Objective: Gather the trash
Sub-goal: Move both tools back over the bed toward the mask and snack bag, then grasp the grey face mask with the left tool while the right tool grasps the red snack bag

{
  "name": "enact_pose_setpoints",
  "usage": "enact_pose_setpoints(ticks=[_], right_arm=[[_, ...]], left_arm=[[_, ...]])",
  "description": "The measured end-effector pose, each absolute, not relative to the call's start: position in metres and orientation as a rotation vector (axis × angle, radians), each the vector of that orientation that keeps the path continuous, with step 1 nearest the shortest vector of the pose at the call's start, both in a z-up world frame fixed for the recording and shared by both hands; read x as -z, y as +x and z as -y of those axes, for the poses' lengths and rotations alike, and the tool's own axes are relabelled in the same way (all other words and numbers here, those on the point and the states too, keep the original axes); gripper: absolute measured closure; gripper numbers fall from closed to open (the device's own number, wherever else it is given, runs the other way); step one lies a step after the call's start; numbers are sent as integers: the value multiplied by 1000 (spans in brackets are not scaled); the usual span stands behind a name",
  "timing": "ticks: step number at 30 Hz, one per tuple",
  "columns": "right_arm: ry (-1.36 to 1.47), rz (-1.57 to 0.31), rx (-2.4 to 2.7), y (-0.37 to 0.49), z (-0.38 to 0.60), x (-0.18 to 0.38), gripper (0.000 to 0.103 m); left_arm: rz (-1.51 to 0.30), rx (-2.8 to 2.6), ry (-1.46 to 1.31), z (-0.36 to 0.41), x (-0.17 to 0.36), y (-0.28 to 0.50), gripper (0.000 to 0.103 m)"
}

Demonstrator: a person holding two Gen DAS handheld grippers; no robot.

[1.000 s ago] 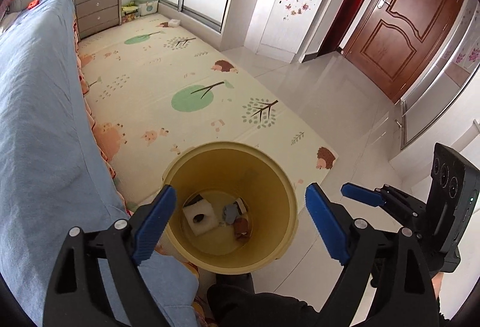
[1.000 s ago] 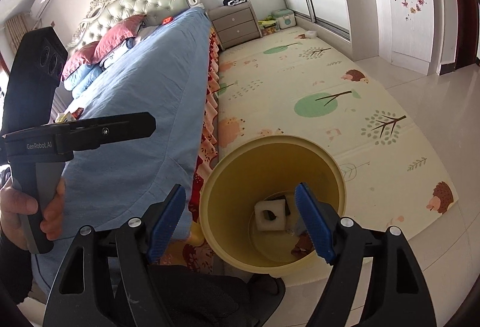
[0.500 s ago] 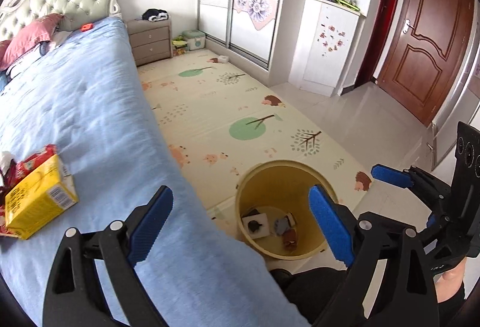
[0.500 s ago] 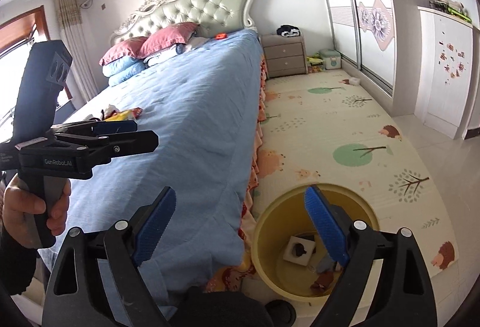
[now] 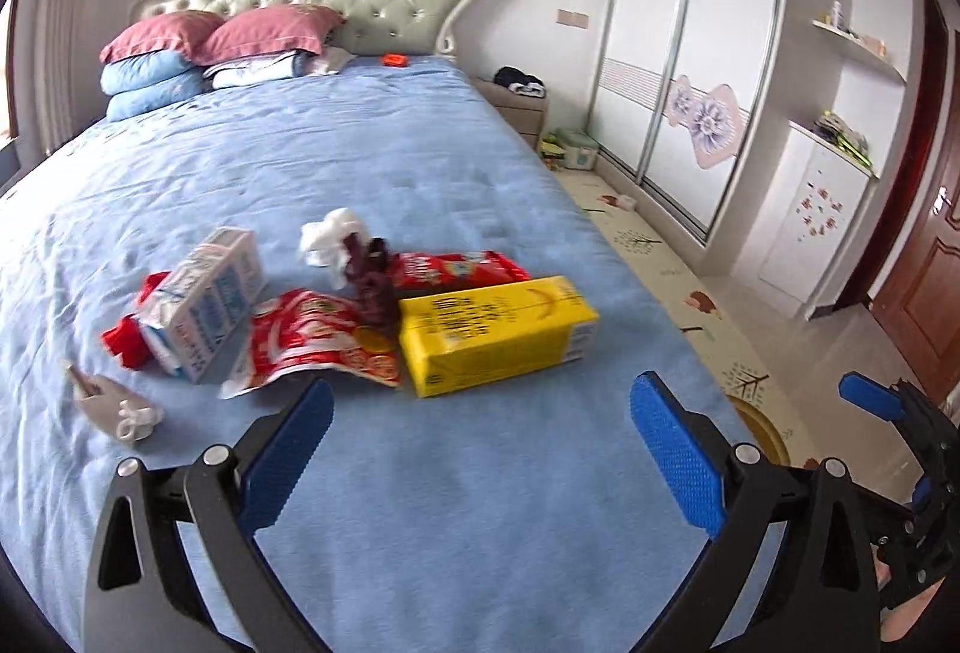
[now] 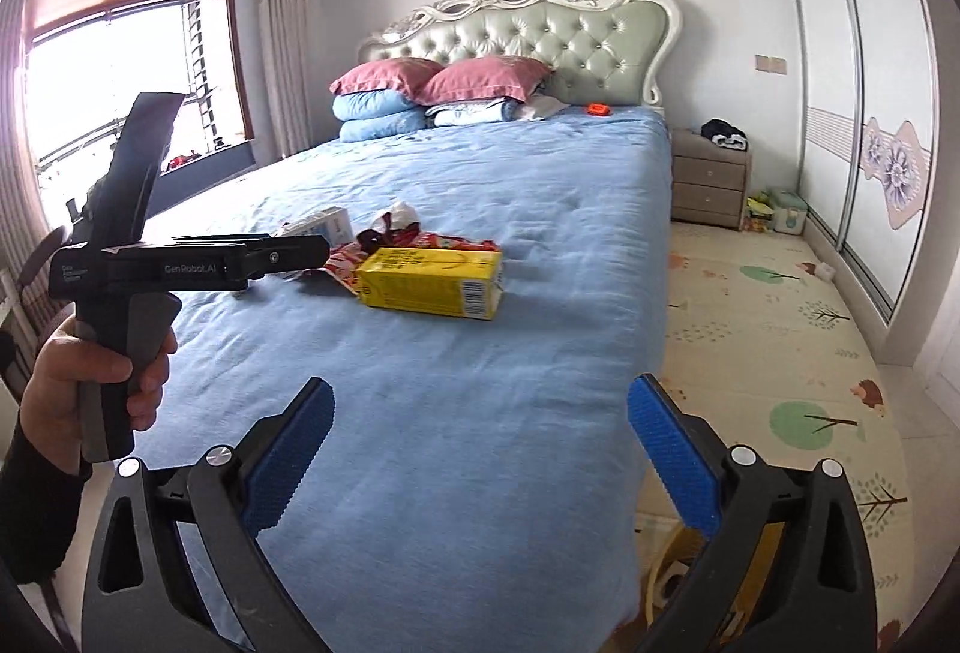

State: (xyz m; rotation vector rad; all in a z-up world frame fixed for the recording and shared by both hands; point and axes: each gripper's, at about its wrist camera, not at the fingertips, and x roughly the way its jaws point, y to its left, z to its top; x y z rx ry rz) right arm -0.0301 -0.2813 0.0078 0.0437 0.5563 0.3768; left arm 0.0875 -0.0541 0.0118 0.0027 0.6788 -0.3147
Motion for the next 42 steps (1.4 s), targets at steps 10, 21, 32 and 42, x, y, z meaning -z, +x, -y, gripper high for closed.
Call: enact_pose_setpoints(ticks=[10, 21, 32, 42], right_arm=[[-107, -548, -461, -13, 186, -20, 8], [-353, -518, -456, 26, 101, -8, 8], [-470, -547, -472, 68, 70, 6, 9], [-475, -580, -533, 92, 53, 11, 9]], left_arm=[[-676, 165, -109, -50, 1, 92, 4], [-775, 76, -193, -117, 31, 115, 4], [-863, -24, -366, -153, 59, 153, 4], [-869, -86, -355, -153, 64, 181, 27]])
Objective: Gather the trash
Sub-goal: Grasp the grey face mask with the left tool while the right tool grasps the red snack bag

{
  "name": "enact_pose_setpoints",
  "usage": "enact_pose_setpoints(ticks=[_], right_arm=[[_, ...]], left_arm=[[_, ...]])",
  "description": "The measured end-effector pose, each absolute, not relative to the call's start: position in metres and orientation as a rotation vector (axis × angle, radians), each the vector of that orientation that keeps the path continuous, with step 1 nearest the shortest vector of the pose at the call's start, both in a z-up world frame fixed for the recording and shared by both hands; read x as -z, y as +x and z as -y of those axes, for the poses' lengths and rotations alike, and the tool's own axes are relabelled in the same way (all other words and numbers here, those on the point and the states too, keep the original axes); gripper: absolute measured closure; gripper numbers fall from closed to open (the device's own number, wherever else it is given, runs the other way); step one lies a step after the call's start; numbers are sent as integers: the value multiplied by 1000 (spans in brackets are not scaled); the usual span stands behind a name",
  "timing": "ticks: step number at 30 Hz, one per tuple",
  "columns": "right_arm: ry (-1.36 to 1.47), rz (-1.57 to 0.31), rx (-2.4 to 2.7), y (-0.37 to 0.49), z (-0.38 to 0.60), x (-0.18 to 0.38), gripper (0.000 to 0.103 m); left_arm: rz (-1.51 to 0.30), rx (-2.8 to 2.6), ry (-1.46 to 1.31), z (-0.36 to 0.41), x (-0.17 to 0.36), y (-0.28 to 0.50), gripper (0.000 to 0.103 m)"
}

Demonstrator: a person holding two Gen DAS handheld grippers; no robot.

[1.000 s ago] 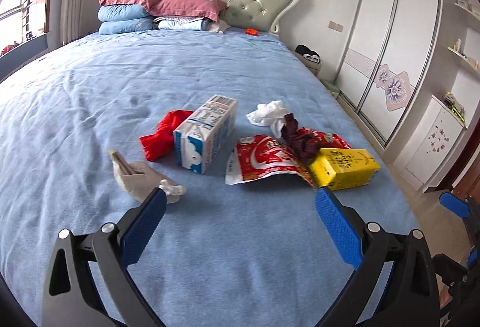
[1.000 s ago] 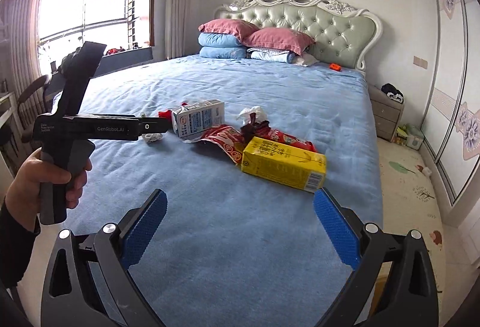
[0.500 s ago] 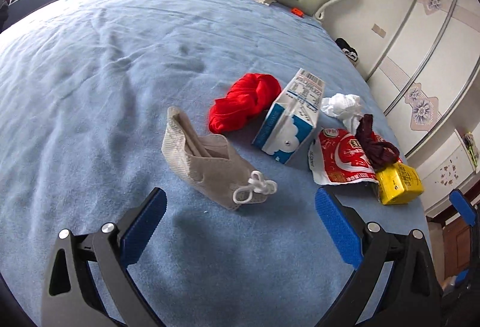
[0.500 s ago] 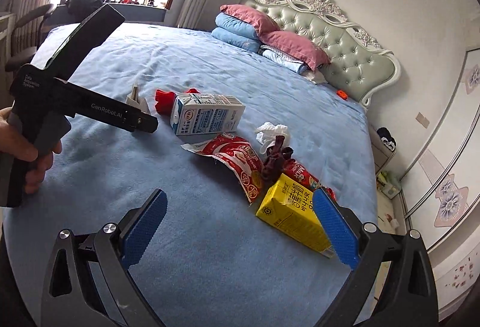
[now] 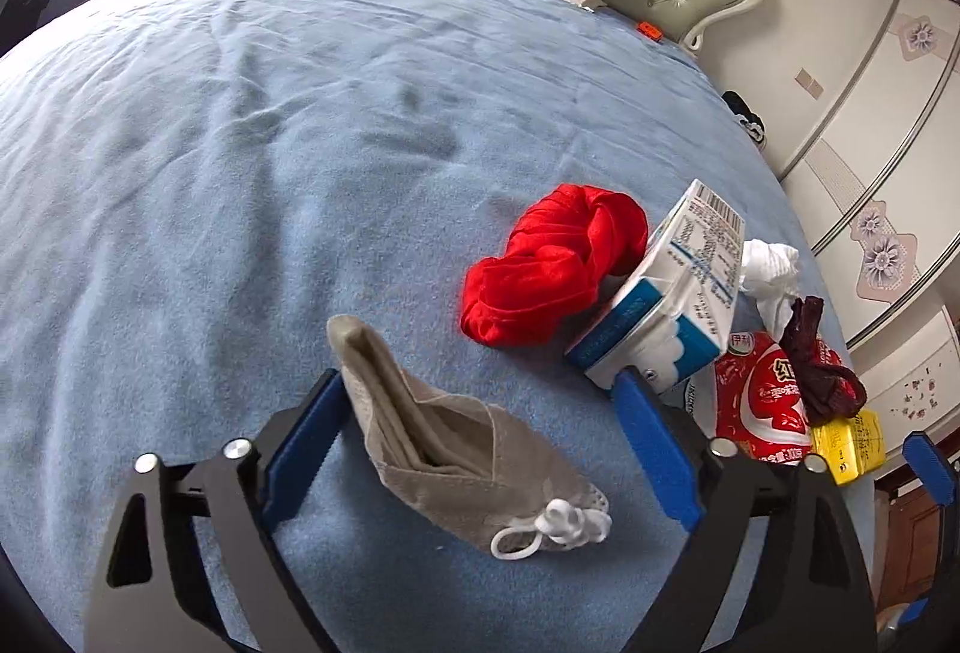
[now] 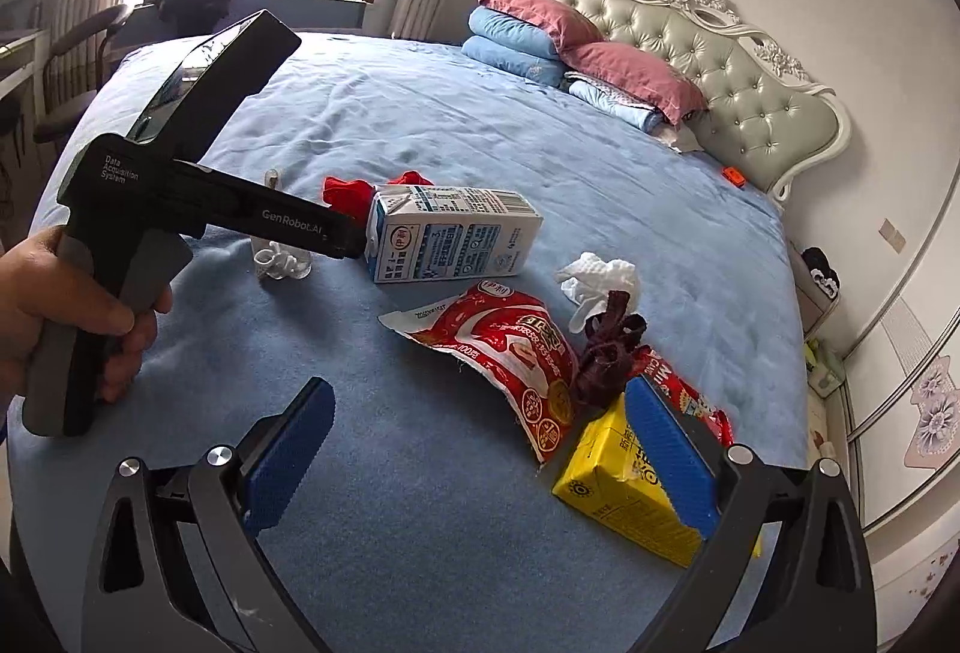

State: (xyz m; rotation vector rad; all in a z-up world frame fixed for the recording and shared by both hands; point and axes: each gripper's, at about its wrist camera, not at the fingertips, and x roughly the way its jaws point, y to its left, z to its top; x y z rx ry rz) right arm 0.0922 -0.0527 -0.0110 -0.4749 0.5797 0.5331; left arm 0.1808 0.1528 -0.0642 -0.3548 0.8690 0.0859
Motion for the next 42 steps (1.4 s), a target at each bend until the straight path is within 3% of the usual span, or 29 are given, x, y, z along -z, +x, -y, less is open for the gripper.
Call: enact_pose_setpoints(ticks=[3, 7, 10, 21, 23, 24, 26, 34, 42], right_arm=[[-506, -571, -538, 94, 47, 12, 12], [-555, -582, -515, 101, 39, 20, 27], [-601, -590, -506, 106, 34, 27, 35], [-888, -460, -351, 114, 4, 54, 39], [-952, -452, -325, 120, -3, 63, 62], [-977, -448, -314, 123, -5, 66, 69], [-989, -450, -295, 128, -8, 70, 97], [-673, -418, -419, 99, 22, 17, 100], [-471, -293, -436, 40, 98, -37, 100]], left_arm=[[-861, -91, -349, -158, 63, 176, 57], [-860, -59, -373, -170, 63, 166, 74], [-860, -39, -372, -173, 63, 161, 76], [-838, 34, -385, -171, 57, 141, 76], [-835, 39, -386, -171, 57, 137, 76], [-837, 45, -389, -171, 57, 135, 76], [-839, 51, -390, -172, 56, 130, 76], [-800, 80, -308, -151, 32, 108, 76], [-762, 198, -227, -83, 2, 93, 76]])
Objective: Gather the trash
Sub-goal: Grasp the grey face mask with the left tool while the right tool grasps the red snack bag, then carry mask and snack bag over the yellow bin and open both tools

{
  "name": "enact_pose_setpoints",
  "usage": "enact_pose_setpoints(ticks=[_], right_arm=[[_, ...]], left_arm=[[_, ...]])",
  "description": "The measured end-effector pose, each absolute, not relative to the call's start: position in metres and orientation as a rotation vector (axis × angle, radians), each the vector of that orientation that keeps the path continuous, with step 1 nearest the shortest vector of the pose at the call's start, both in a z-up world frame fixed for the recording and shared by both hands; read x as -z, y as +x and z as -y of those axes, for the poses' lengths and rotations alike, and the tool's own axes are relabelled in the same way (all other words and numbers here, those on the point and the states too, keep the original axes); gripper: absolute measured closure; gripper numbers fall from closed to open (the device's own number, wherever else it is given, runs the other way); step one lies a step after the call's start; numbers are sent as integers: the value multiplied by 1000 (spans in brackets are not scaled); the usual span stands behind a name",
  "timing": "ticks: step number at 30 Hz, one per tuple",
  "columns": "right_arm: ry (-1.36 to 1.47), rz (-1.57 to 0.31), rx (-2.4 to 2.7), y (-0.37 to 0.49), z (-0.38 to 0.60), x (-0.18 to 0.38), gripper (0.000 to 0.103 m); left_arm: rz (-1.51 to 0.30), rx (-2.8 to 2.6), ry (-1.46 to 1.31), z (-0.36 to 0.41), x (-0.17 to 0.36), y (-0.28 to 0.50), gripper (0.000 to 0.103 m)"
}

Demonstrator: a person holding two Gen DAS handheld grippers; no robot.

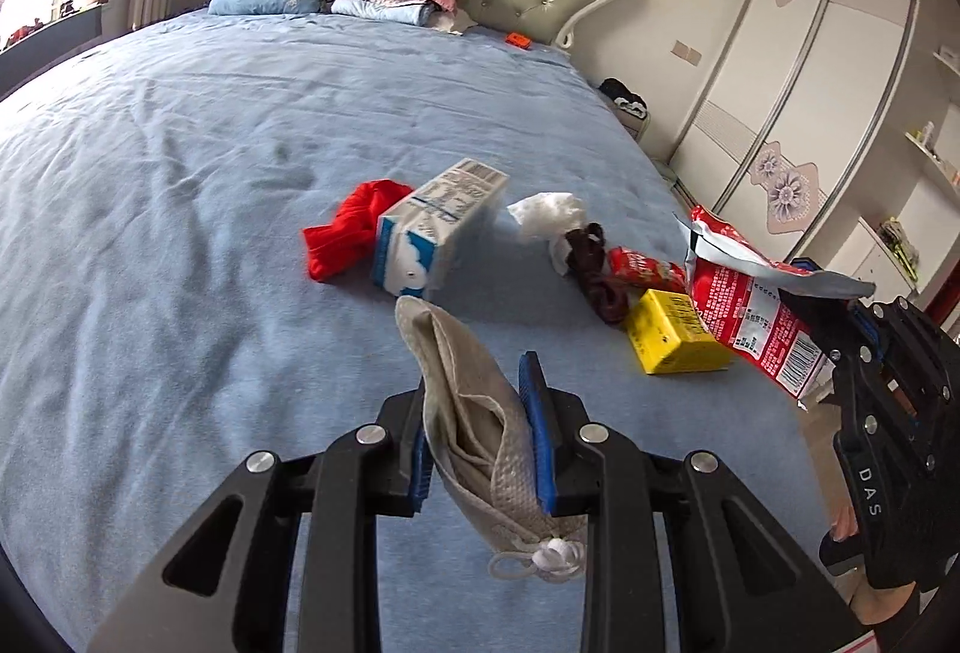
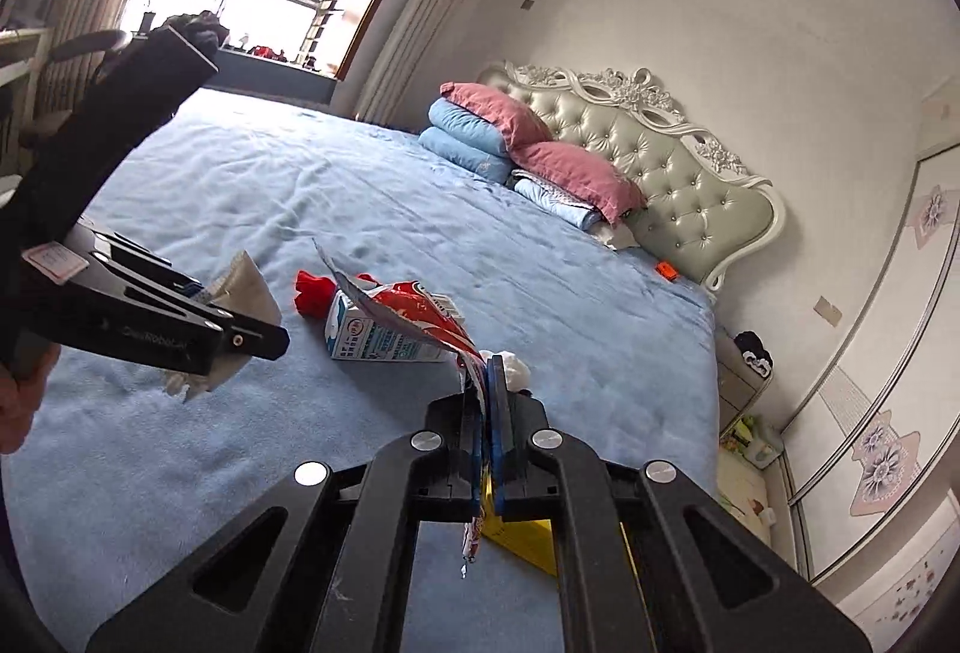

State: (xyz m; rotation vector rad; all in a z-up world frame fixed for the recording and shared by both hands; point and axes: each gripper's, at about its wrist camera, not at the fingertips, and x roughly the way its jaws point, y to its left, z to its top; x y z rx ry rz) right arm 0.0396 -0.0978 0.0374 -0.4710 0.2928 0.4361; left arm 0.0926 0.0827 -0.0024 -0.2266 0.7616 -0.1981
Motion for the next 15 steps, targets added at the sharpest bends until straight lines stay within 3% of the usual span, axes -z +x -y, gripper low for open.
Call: enact_pose_setpoints(ticks=[15], right_arm=[[-152, -367, -268, 3, 295, -47, 100]], left_arm=[[-840, 467, -106, 98, 3, 100, 76]])
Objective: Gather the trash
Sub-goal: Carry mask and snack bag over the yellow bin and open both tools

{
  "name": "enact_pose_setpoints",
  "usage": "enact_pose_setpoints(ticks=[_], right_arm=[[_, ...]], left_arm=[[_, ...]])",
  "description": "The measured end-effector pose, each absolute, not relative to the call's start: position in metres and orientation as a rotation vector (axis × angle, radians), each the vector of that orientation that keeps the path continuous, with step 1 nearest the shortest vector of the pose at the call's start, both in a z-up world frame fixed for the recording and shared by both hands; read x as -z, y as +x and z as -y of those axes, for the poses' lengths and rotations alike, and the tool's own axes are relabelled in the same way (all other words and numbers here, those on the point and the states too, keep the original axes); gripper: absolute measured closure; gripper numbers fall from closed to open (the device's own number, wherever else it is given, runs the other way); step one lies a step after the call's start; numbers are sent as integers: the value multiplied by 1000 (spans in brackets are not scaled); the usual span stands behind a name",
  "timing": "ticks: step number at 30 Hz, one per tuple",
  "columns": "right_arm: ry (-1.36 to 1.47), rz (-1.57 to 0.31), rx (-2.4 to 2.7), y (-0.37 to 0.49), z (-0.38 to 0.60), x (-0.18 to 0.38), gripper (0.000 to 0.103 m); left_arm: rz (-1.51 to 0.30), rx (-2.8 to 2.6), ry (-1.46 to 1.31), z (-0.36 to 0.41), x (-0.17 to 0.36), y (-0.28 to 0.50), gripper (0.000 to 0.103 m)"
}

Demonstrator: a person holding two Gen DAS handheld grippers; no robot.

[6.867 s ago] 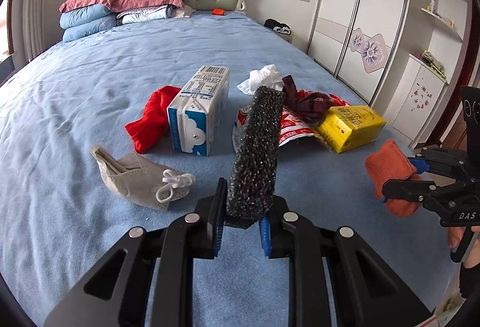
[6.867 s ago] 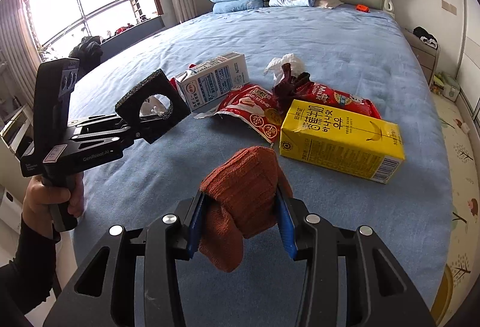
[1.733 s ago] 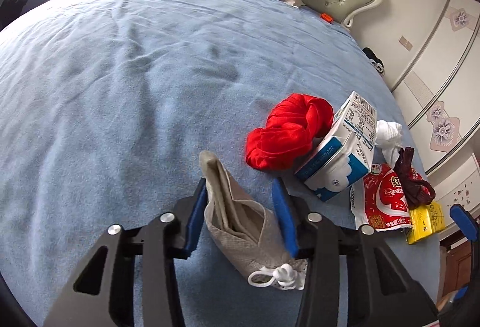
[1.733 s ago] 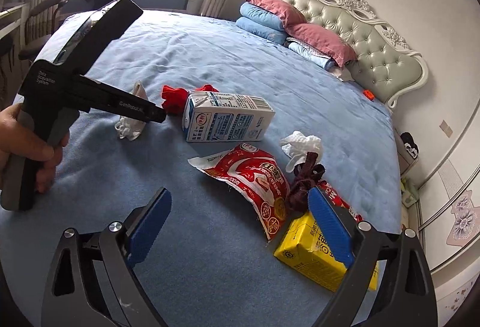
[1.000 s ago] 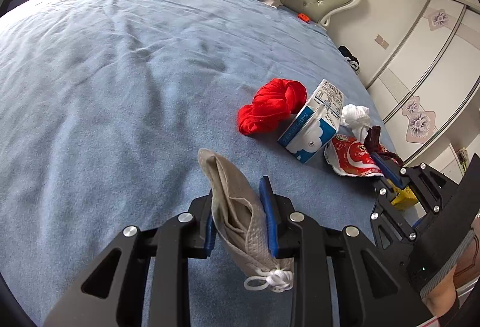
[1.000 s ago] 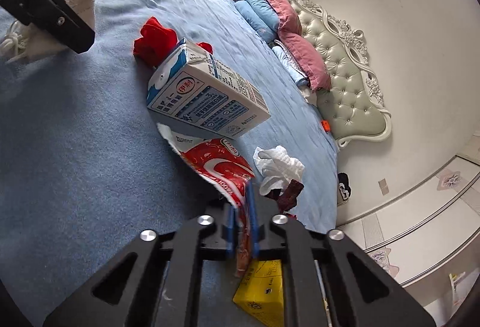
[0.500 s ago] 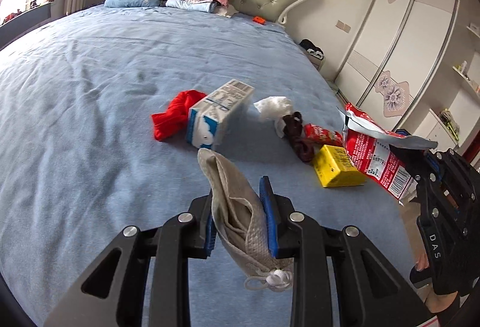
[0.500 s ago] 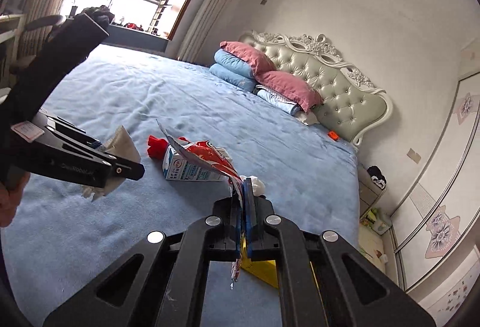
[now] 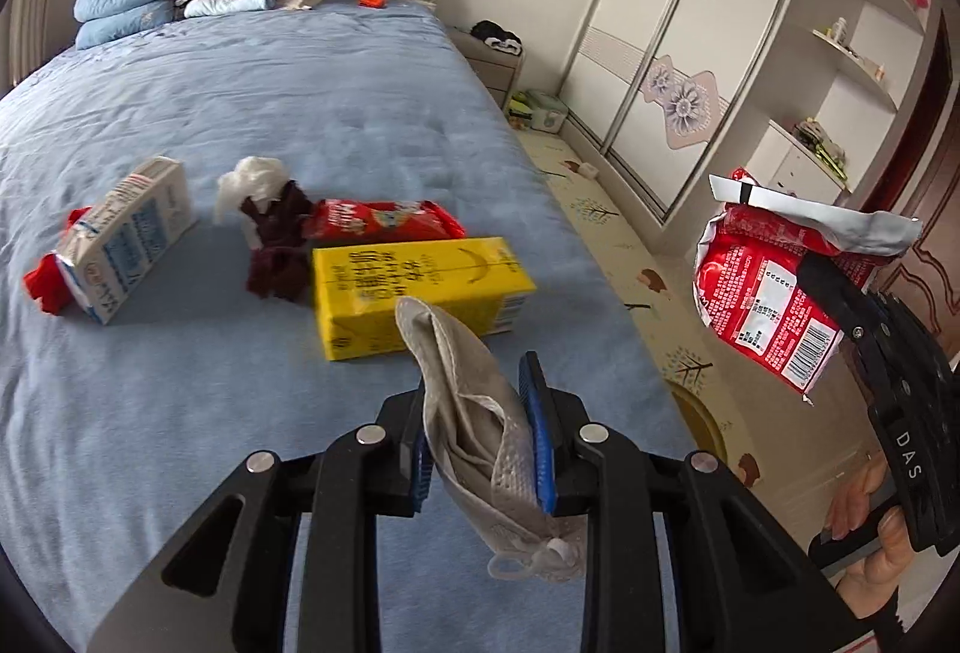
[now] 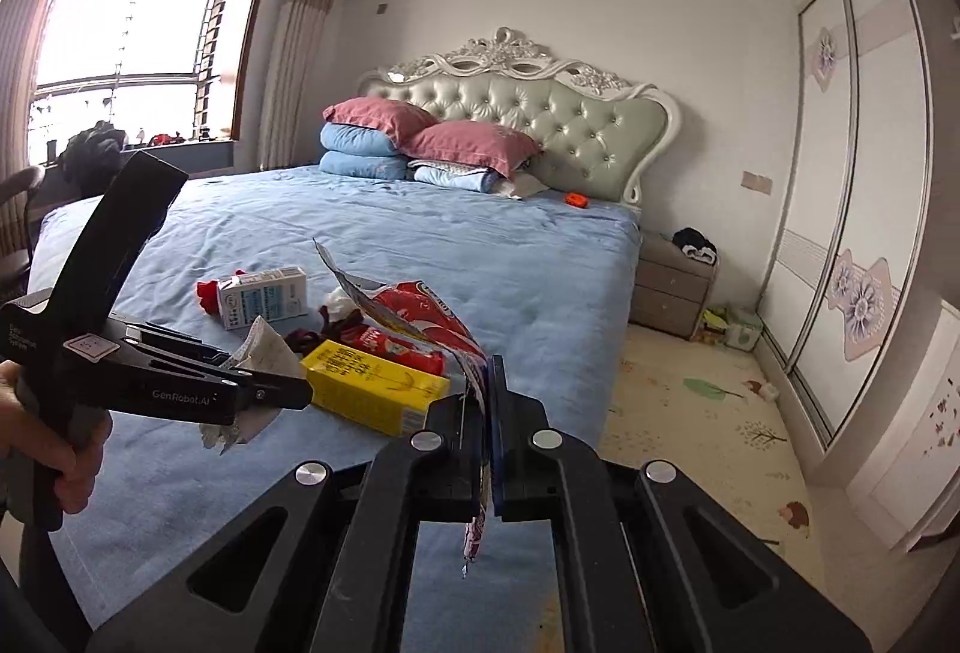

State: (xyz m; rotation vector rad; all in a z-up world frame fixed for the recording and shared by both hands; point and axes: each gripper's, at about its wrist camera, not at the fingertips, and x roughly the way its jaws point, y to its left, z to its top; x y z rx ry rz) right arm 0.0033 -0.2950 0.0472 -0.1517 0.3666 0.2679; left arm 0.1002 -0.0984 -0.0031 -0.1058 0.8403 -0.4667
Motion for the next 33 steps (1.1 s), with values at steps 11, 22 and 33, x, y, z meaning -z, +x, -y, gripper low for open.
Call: enact_pose_setpoints(ticks=[11, 22, 33], right_arm=[[33, -493, -60, -37, 430, 0, 100], [182, -596, 96, -76, 515, 58, 100], [219, -689, 155, -77, 544, 95, 100]], left_arm=[[-993, 737, 16, 262, 47, 99, 76], [-1183, 872, 123, 379, 104, 98, 76], [-1260, 877, 269, 444, 139, 104, 76]])
